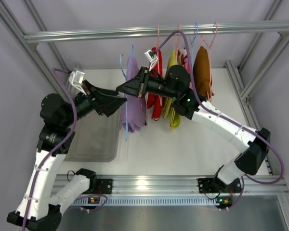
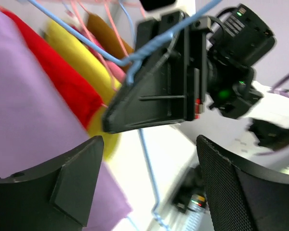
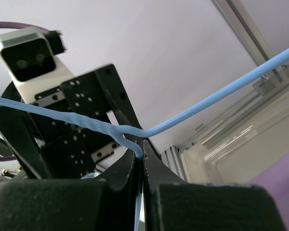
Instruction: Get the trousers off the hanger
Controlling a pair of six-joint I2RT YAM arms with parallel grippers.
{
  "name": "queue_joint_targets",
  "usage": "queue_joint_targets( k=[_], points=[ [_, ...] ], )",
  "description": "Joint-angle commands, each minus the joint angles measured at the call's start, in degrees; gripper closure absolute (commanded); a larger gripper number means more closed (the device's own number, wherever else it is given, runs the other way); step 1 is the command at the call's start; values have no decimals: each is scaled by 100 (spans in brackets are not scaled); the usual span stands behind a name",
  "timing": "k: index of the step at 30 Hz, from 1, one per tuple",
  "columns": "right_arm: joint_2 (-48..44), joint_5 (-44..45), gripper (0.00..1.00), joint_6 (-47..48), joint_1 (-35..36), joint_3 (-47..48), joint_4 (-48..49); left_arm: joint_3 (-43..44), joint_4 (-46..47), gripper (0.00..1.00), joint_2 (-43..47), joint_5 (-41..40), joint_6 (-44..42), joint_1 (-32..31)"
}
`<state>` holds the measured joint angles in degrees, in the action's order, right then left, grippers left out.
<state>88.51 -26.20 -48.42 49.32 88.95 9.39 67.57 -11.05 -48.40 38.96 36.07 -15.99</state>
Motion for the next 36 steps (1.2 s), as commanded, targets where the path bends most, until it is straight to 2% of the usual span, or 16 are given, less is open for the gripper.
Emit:
queue_joint_targets(
  k=[1, 4, 10, 13, 14, 18, 19, 30, 33, 36],
  points=[
    [-755, -79, 100, 272, -45, 211, 538, 484, -476, 17, 313, -1001, -1169, 34],
    [-905, -122, 100, 193, -89, 132, 529, 284, -827, 16, 603, -1224, -1855, 34],
    [-1011, -166, 100, 9, -133, 79, 582, -639, -1399, 17, 1280, -1435, -2577, 34],
    [-994, -175, 100, -44, -151, 210, 564, -1288, -1418, 19, 1666, -1251, -3016, 34],
    [-994, -175, 100, -53, -159, 254, 547, -1456, -1435, 19, 1763, -815, -3254, 34],
    [-862, -158, 100, -114, -177, 526, 529, -2378, -1304, 18, 2264, -311, -4019, 34],
    [-844, -132, 100, -176, -177, 562, 520, -2476, -1216, 12, 2300, -284, -4134, 34],
    [-633, -52, 100, -246, -177, 703, 441, -2371, 66, 12, 1993, -46, -3573, 34],
    [-563, -44, 100, -325, -177, 668, 459, -2257, 129, 12, 1931, 102, -3256, 34],
    [-493, -52, 100, -431, -186, 642, 476, -2126, -63, 12, 1922, 436, -3439, 34]
  ],
)
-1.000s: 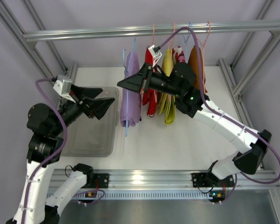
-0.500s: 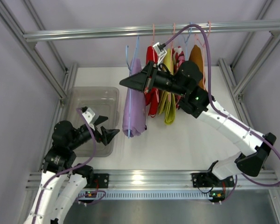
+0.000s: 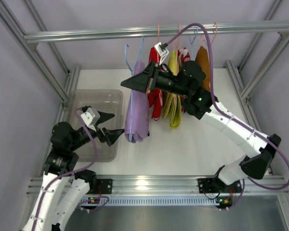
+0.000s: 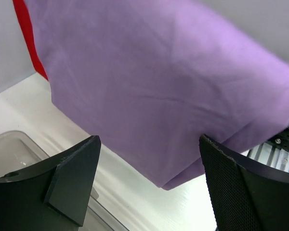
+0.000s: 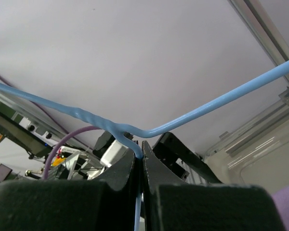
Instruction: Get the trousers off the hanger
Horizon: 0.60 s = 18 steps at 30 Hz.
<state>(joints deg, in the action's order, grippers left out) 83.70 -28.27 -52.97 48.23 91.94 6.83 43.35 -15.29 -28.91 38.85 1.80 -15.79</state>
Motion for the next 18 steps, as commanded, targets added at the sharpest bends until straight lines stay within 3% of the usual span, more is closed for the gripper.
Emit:
queue_joint_targets(
  k=[1, 6, 9, 11, 15, 18],
  points=[
    [6, 155, 100, -20, -77, 342, 749, 340, 64, 12, -19, 535, -92, 15],
    [164, 182, 100, -152, -85, 351, 811, 831, -1123, 13, 25, 1062, -1100, 15],
    [260, 190, 100, -266, -94, 430, 864, 982, -1643, 12, 34, 1064, -1165, 15],
    [331, 190, 100, -293, -94, 500, 864, 886, -1339, 12, 191, 775, -963, 15],
    [366, 182, 100, -328, -85, 553, 855, 508, -627, 14, 307, -716, -708, 15],
    [375, 190, 100, -372, -85, 571, 837, 236, -109, 16, 350, -1133, -542, 15]
  ],
)
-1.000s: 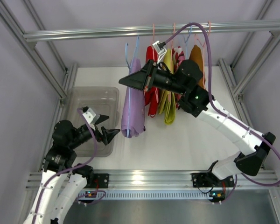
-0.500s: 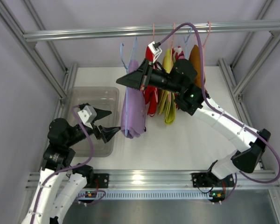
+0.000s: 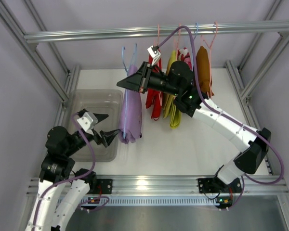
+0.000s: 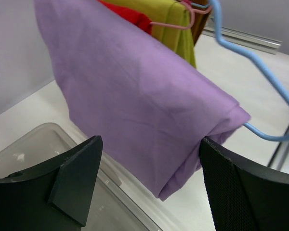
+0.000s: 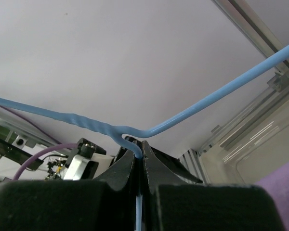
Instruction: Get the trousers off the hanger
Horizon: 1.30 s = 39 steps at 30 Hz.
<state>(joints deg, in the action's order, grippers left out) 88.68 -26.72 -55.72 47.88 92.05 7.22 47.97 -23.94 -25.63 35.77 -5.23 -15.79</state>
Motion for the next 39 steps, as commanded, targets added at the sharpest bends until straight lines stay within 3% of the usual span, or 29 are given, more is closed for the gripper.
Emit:
queue_joint_targets(
  k=[1, 7, 15, 28, 32, 35, 39],
  points=[
    [-123, 44, 100, -97, -50, 568, 789, -296, 864, 16, 40, -930, 189, 15],
    [-79, 70, 100, -105, -50, 683, 772, -744, 1146, 16, 181, -221, 400, 15],
    [-27, 88, 100, -211, -50, 718, 772, -1017, 1506, 16, 243, -272, 497, 15],
    [88, 281, 100, -290, -50, 806, 640, -1008, 2139, 15, -144, 308, 822, 6],
    [105, 255, 100, -325, -50, 850, 649, -1017, 2262, 17, -223, -402, 840, 6],
    [105, 220, 100, -334, -42, 823, 631, -1009, 2341, 24, -346, -1244, 770, 6],
    [114, 194, 100, -351, -33, 797, 640, -991, 2516, 35, -504, -1678, 691, 6]
  ],
)
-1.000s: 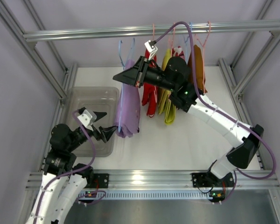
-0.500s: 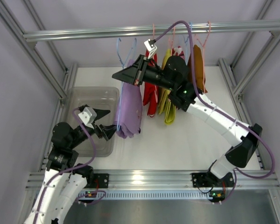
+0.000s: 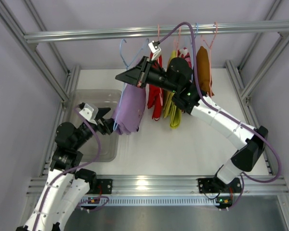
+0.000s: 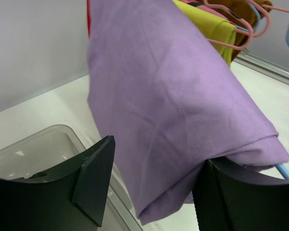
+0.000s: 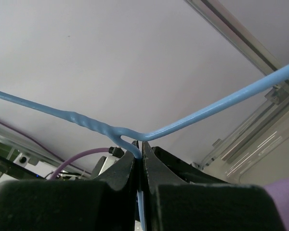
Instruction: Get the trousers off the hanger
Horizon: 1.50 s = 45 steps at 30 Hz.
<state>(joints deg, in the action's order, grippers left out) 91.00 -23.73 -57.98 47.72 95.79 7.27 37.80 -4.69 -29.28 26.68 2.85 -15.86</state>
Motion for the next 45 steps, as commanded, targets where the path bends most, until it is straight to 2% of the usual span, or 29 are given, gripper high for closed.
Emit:
queue_joint_targets(
  k=[1, 4, 7, 8, 12, 20, 27, 35, 39, 45],
  points=[
    [-126, -115, 100, -144, -26, 423, 662, 26, 618, 36, -201, -752, -127, 12],
    [-109, -159, 100, -188, -18, 423, 723, 43, 723, 44, -289, -576, -31, 12],
    [-126, -167, 100, -179, -9, 292, 715, 174, 864, 60, -376, -374, 233, 12],
    [-153, -167, 100, -136, -9, 239, 697, 262, 856, 72, -403, -313, 390, 12],
    [-214, -202, 100, 40, -18, -130, 688, 780, 672, 100, -509, -5, 786, 12],
    [-425, -764, 100, 541, -237, -1053, 890, 1712, 249, 100, -465, 268, 1244, 12],
    [-654, -914, 100, 963, -308, -1633, 820, 2520, 118, 100, -701, -698, 1033, 12],
    [-873, -1037, 100, 1508, -299, -2204, 548, 4311, -6, 100, -1317, -1753, 340, 12],
    [-979, -1002, 100, 1666, -299, -2363, 478, 4893, -85, 100, -1607, -2420, -170, 12],
    [-1225, -1011, 100, 1763, -299, -2451, 372, 4895, -243, 100, -1599, -3607, -1601, 12]
  ],
)
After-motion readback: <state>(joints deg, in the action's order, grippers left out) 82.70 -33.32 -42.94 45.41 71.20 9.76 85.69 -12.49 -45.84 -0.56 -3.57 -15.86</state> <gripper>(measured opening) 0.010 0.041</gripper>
